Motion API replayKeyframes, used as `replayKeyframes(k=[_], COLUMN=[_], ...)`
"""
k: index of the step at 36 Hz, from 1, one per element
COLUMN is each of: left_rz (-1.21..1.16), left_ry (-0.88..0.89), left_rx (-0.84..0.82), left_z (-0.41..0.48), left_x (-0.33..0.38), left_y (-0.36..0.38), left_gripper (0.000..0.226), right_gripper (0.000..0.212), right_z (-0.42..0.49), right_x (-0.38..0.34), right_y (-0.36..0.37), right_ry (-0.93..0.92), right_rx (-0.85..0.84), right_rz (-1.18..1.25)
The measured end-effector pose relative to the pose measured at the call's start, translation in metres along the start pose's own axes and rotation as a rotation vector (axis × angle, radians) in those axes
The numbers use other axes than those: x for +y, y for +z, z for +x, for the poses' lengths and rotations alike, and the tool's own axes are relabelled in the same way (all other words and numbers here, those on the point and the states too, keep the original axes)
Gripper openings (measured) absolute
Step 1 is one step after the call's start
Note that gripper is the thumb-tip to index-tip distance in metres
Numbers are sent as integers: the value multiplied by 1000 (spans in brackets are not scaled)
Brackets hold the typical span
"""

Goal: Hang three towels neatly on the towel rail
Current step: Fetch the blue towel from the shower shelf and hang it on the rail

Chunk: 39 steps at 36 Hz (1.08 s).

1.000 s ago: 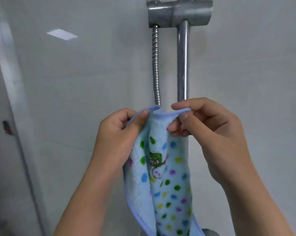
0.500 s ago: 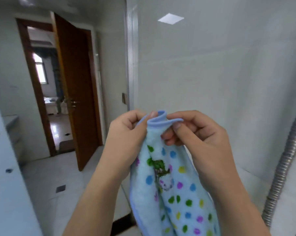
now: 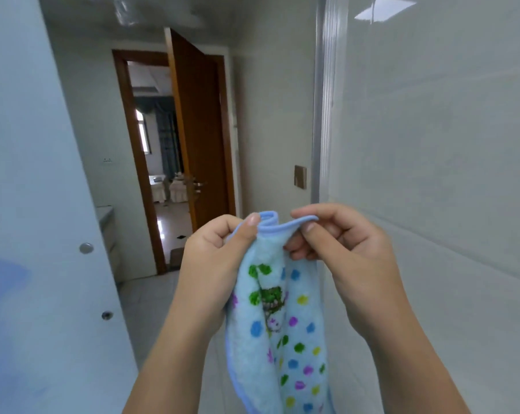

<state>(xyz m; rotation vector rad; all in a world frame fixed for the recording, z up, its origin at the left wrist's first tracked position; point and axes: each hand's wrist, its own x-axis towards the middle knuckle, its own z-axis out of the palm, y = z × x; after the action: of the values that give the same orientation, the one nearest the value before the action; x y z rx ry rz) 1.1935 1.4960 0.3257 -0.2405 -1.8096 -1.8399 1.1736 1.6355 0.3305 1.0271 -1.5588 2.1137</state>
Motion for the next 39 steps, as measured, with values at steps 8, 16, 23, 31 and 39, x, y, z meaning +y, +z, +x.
replayKeyframes(k=[8, 16, 23, 31, 39], left_rz=[33, 34, 46, 13, 52], left_ry=[-15, -48, -60, -11, -16], left_rx=[28, 108, 259, 539, 621], left_z=[85, 168, 248, 331, 401], left_x=[-35, -91, -148, -174, -200], left_y=[-68, -103, -120, -147, -172], left_gripper=[28, 27, 28, 31, 23], right_gripper=[29, 26, 27, 26, 25], right_z=[73, 147, 227, 318, 381], right_x=[85, 170, 263, 337, 402], right_y=[49, 75, 76, 91, 114], right_ry=[49, 89, 109, 141, 135], right_rx=[9, -48, -141, -326, -401], right_rz=[19, 57, 168, 221, 253])
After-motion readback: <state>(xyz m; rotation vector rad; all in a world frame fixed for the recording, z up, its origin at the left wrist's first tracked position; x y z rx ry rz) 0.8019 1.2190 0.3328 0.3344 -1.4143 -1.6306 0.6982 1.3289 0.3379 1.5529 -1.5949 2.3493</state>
